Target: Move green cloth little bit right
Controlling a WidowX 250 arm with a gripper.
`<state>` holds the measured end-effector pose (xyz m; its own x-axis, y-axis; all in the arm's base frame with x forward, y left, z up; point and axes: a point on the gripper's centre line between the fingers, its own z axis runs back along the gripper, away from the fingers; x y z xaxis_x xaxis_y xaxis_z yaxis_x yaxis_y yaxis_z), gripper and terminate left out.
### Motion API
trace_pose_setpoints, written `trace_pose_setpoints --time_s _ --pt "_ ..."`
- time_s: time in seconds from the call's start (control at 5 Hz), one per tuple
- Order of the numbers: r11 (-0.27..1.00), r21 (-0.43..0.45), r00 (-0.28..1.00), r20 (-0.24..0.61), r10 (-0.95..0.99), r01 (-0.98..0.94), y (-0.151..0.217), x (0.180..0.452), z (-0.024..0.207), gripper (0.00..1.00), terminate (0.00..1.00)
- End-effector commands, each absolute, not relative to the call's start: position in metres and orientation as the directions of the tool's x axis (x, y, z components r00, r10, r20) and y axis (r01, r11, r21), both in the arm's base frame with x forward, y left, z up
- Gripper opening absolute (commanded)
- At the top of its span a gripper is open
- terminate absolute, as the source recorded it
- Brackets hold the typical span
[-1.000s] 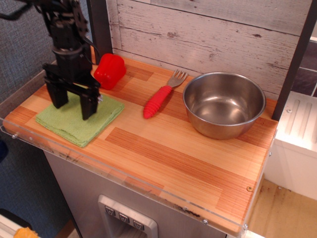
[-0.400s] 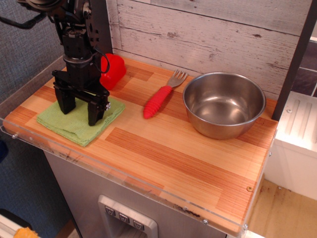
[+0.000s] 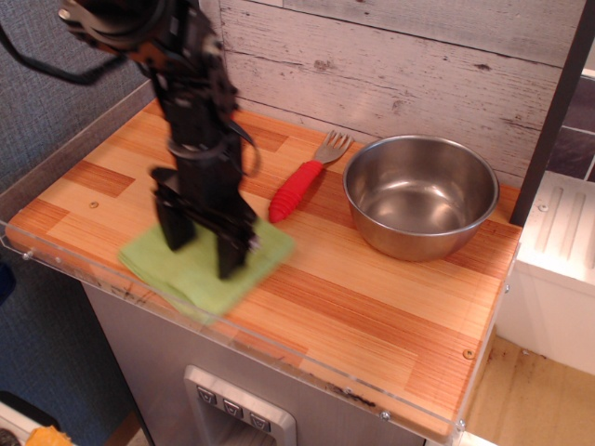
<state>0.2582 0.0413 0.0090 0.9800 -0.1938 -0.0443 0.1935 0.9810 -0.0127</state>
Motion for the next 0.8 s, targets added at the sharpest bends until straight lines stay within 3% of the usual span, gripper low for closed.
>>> trace_pose_setpoints --time_s 0.0,0.4,0.6 --pt "0.991 0.005 0.991 0.008 -0.134 0.134 -0.024 0.262 0.021 1.00 0.00" --pt "0.988 0.002 0.987 0.052 0.154 -0.154 -0.028 0.273 0.021 1.00 0.00" --pt "0.980 0.010 0.978 0.078 0.196 -0.197 -0.021 0.273 0.028 1.00 0.00"
